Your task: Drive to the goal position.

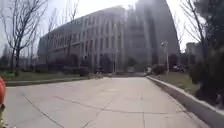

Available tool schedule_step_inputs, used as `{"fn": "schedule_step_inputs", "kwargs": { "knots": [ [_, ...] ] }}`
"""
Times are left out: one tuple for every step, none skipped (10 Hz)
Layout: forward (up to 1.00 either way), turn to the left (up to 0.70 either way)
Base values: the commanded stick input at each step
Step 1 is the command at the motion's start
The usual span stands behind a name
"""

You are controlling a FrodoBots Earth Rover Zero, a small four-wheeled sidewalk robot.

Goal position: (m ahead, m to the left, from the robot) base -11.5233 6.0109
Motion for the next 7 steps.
{"fn": "schedule_step_inputs", "kwargs": {
  "knots": [
    [0.7,0.35],
    [0.7,0.35],
    [0.7,0.35],
    [0.7,0.35],
    [0.7,0.35],
    [0.7,0.35],
    [0.7,0.35]
  ]
}}
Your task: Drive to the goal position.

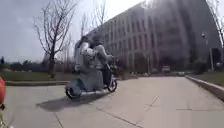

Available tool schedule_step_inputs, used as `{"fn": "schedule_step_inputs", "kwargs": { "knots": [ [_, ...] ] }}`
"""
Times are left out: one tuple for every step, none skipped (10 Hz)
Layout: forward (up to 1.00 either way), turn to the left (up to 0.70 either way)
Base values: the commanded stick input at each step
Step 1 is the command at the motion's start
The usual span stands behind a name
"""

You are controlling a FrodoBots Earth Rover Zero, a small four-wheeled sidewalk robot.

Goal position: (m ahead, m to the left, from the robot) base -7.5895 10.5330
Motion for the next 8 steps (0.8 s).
{"fn": "schedule_step_inputs", "kwargs": {
  "knots": [
    [0.7,0.35],
    [0.7,0.35],
    [0.7,0.35],
    [0.7,0.35],
    [0.7,0.35],
    [0.7,0.35],
    [0.7,0.35],
    [0.7,0.35]
  ]
}}
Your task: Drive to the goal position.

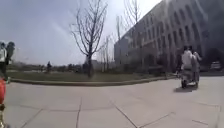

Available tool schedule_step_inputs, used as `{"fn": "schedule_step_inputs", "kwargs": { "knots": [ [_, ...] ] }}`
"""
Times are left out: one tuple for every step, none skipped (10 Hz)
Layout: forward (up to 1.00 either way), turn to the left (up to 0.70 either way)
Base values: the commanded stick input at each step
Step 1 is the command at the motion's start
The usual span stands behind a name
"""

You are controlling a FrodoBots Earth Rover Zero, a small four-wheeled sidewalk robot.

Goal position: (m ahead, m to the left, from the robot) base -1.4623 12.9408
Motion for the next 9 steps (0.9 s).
{"fn": "schedule_step_inputs", "kwargs": {
  "knots": [
    [0.7,0.35],
    [0.7,0.35],
    [0.7,0.35],
    [0.7,0.35],
    [0.7,0.35],
    [0.7,0.35],
    [0.7,0.35],
    [0.7,0.35],
    [0.7,0.35]
  ]
}}
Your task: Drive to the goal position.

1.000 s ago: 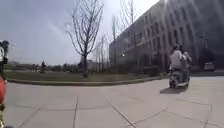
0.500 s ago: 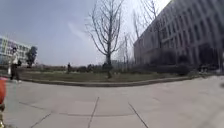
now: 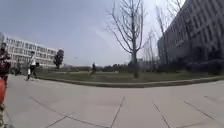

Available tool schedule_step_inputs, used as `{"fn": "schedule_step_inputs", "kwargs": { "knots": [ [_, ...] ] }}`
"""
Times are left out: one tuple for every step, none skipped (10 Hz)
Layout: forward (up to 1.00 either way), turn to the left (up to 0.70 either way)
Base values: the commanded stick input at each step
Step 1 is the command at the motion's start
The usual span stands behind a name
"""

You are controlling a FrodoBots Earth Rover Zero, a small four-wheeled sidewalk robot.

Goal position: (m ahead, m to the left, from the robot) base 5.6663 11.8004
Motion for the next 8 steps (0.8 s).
{"fn": "schedule_step_inputs", "kwargs": {
  "knots": [
    [0.7,0.35],
    [0.7,0.35],
    [0.7,0.35],
    [0.7,0.35],
    [0.7,0.35],
    [0.7,0.35],
    [0.7,0.35],
    [0.7,0.35]
  ]
}}
